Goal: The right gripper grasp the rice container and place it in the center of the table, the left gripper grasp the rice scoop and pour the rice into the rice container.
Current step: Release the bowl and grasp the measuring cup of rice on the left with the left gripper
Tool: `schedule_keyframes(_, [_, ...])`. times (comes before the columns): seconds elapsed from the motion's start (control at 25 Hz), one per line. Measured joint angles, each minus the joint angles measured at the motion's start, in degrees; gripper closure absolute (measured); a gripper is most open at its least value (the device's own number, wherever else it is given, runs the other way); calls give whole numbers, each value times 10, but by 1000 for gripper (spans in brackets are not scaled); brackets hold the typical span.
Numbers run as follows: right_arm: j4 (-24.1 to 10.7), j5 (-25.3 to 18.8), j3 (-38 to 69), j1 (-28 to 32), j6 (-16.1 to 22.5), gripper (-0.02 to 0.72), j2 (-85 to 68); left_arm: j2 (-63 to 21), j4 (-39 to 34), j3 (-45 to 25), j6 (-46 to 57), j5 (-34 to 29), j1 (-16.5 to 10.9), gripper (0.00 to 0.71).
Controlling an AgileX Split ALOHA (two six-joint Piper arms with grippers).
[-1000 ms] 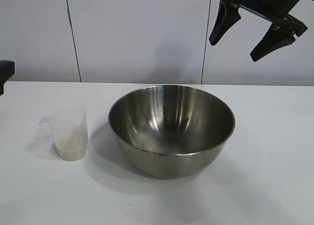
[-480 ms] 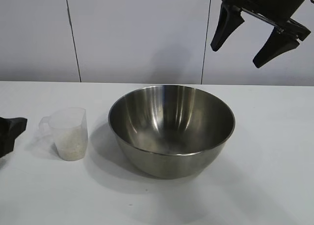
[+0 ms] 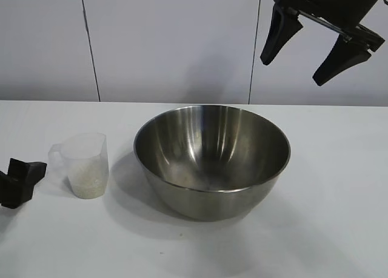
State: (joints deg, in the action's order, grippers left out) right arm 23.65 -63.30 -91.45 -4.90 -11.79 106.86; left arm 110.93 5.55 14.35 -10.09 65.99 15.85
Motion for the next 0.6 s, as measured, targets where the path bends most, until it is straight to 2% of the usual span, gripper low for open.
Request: schedule_keyframes(0.6, [10, -2, 0, 0, 0, 42, 0, 60, -4, 55, 14, 0, 0, 79])
